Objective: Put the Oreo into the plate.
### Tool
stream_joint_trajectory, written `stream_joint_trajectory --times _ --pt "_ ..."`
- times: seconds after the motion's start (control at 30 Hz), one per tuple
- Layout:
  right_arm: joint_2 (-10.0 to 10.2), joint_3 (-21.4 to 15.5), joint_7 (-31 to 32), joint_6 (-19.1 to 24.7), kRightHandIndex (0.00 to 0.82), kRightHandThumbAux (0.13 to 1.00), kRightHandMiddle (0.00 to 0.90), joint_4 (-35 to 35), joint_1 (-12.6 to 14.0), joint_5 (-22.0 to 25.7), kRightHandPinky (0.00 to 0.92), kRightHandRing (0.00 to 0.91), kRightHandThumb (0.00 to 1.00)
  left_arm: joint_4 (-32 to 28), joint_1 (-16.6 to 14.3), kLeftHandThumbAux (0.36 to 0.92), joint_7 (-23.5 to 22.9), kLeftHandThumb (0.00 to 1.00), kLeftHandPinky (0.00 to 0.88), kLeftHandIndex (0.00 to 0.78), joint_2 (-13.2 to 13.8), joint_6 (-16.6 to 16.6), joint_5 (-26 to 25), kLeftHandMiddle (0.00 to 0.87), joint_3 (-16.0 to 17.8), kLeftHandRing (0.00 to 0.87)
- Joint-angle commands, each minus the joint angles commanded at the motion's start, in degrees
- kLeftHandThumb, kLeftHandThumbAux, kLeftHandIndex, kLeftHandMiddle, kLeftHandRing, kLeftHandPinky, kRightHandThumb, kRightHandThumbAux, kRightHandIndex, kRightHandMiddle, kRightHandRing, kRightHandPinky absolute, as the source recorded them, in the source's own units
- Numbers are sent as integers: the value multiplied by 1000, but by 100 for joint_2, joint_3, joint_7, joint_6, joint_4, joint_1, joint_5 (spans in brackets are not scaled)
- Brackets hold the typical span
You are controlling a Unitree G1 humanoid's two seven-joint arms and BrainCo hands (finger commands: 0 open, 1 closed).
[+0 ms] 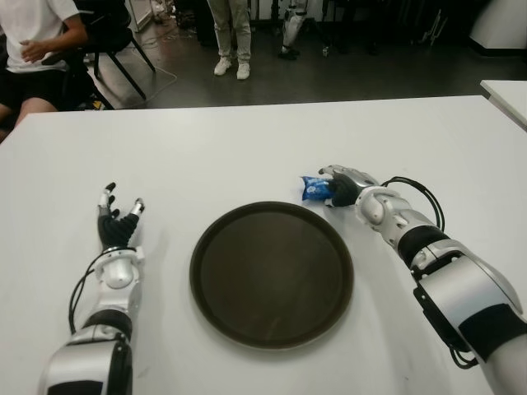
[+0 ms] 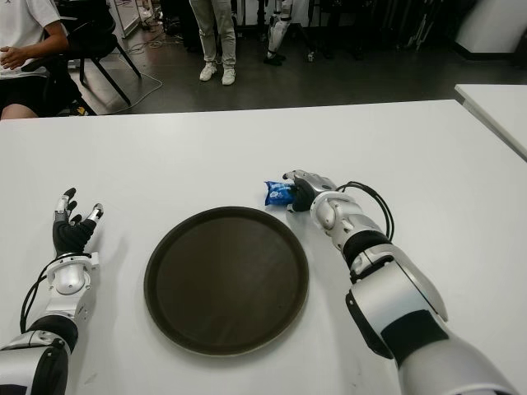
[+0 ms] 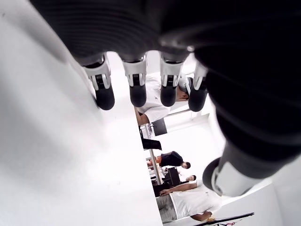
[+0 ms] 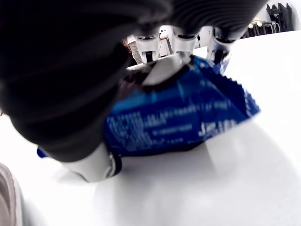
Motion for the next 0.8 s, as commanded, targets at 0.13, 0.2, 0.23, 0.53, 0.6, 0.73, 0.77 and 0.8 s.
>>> stream_joint_trajectory --times 0.13,0.2,0.23,0.53,0.6,0.73,0.77,0.8 --pt "5 3 -6 -1 17 792 88 9 23 -5 137 96 426 3 -3 695 6 0 8 44 -4 4 -8 30 8 8" --pt "3 6 -5 -7 19 791 90 9 30 -8 131 98 428 2 -2 696 10 0 7 43 -8 0 -12 31 13 9" --pt "3 9 -11 -12 19 791 91 11 43 -11 130 98 429 3 -1 696 16 0 7 43 -9 -10 -10 31 13 9" --pt "17 3 -35 -11 2 789 116 21 96 -7 118 111 431 3 9 695 6 0 13 45 -5 -35 -2 33 7 12" --pt "25 -22 -25 -37 0 788 151 11 133 24 177 161 455 3 13 693 -7 0 13 44 -4 -33 -6 35 9 13" --pt "37 -59 49 -19 0 788 215 15 145 59 271 259 506 1 17 691 -8 0 12 40 -6 -37 -15 30 17 9" --pt "40 -64 59 -13 0 785 210 15 148 64 239 246 504 1 18 690 -7 0 13 38 -5 -37 -12 30 15 9" --pt "44 -69 65 -4 0 784 207 16 153 67 218 237 502 1 20 689 -5 0 14 37 -3 -38 -7 30 11 10"
